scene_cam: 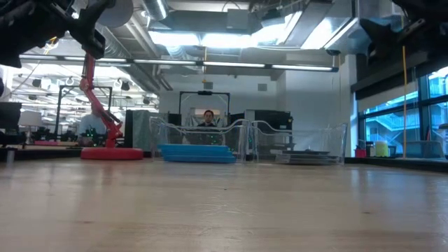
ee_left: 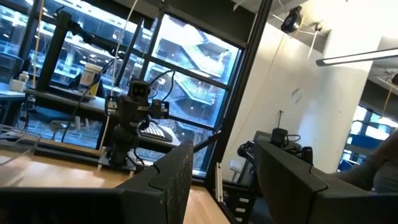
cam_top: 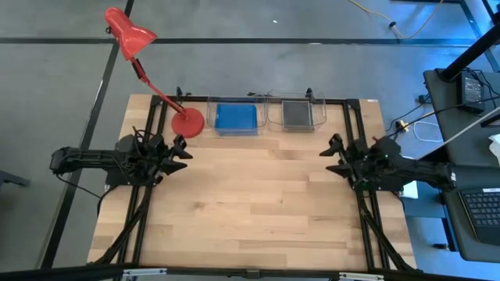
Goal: Pick & place jewel cases by type
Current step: Return to Home Position
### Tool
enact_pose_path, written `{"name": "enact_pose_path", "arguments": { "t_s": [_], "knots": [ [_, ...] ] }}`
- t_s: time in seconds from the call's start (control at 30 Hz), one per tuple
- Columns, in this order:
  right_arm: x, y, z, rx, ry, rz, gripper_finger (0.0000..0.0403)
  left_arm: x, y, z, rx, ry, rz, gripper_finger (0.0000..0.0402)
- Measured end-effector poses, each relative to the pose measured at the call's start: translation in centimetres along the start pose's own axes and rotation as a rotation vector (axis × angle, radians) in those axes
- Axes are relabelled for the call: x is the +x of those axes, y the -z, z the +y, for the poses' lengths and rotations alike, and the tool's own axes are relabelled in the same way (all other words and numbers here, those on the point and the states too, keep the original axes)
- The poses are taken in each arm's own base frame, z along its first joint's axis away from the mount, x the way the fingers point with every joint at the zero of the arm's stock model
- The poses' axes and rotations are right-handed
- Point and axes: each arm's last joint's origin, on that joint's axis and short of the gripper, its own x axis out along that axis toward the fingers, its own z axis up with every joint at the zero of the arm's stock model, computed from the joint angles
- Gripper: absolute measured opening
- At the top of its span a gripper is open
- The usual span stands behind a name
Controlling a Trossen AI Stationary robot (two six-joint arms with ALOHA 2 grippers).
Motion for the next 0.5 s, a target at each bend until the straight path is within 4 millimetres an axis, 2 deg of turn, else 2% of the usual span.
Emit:
{"name": "enact_pose_path", "arguments": {
  "t_s": [0.13,0.5],
  "knots": [
    [-0.1,1.3,-0.4,0.022,-0.004,-0.011,0.0255,0.0,0.2,0.1,-0.005,-0.008,0.016,0.0167],
    [-0.1,1.5,-0.4,0.024,0.004,0.010,0.0255,-0.1,1.5,0.7,-0.050,-0.074,0.153,0.0167]
  ]
}}
